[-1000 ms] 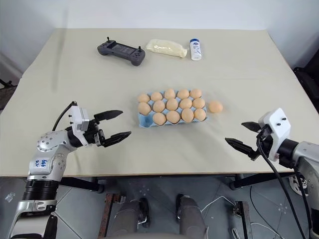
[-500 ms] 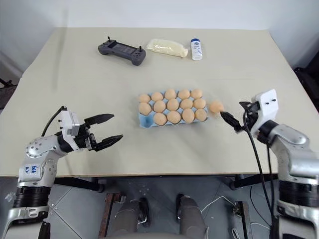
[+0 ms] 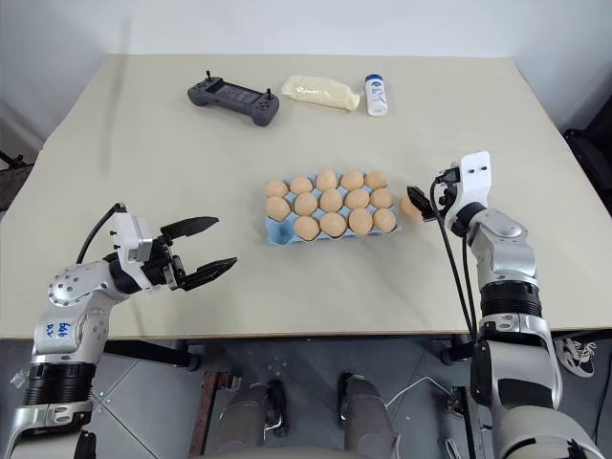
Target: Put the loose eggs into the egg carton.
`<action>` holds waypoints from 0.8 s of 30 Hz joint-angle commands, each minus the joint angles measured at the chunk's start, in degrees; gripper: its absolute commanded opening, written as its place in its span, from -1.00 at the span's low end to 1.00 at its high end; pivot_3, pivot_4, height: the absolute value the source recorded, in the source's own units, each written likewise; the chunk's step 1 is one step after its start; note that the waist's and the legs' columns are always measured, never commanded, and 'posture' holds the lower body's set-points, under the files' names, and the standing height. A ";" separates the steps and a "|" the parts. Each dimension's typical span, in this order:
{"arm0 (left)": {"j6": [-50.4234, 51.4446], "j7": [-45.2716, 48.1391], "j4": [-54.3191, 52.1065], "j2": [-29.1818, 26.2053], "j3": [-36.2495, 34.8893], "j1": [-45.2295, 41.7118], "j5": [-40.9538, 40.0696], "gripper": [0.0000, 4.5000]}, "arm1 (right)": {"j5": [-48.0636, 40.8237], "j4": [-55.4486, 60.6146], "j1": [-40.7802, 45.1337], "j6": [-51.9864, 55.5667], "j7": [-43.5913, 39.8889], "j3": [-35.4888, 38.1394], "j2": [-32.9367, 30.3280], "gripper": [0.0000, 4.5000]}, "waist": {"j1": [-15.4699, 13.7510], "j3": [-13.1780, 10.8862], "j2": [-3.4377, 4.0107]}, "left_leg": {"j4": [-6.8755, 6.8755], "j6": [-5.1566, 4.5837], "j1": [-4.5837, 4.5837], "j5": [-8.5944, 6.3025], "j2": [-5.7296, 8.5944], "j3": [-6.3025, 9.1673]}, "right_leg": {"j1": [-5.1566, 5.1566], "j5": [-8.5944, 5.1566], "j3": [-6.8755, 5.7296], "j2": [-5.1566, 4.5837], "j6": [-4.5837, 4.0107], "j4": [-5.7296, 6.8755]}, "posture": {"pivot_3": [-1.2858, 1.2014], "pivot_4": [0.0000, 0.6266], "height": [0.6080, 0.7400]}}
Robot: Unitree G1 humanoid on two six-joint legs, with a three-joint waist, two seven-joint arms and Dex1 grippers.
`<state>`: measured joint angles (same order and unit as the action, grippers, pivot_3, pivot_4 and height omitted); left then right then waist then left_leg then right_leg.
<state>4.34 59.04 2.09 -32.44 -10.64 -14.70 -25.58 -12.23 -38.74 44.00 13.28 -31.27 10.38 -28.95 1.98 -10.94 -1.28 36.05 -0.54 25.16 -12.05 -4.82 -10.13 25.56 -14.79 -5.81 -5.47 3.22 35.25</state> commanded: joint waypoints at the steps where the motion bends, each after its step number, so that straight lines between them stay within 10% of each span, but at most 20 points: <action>1: -0.24 -0.50 -2.91 -0.15 -1.02 0.43 -1.56 1.00 | 0.05 -0.67 0.51 -0.29 -0.76 -0.18 0.49 0.98 | 0.01 0.00 0.00 | 0.01 -0.01 -0.01 0.00 -0.01 0.00 | 0.00 0.00 0.01 -0.02 0.00 0.04 | 0.03 -0.52 1.00; 24: -0.53 -0.97 -1.59 1.01 -0.03 -1.46 -0.94 1.00 | 2.61 -10.98 5.20 -4.72 0.04 -0.98 2.09 0.98 | 1.04 0.00 0.01 | 0.01 -0.04 -0.03 0.04 -0.09 -0.01 | 0.03 -0.01 0.02 -0.03 -0.01 0.19 | 0.03 -0.52 1.00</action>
<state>4.37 58.18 1.02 -31.50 -10.39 -15.45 -25.61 -10.02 -48.65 47.47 10.77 -31.73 8.73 -26.54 3.02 -10.94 -1.27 36.06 -0.58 25.13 -12.01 -4.88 -10.14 25.59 -14.80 -5.79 -5.49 3.21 35.44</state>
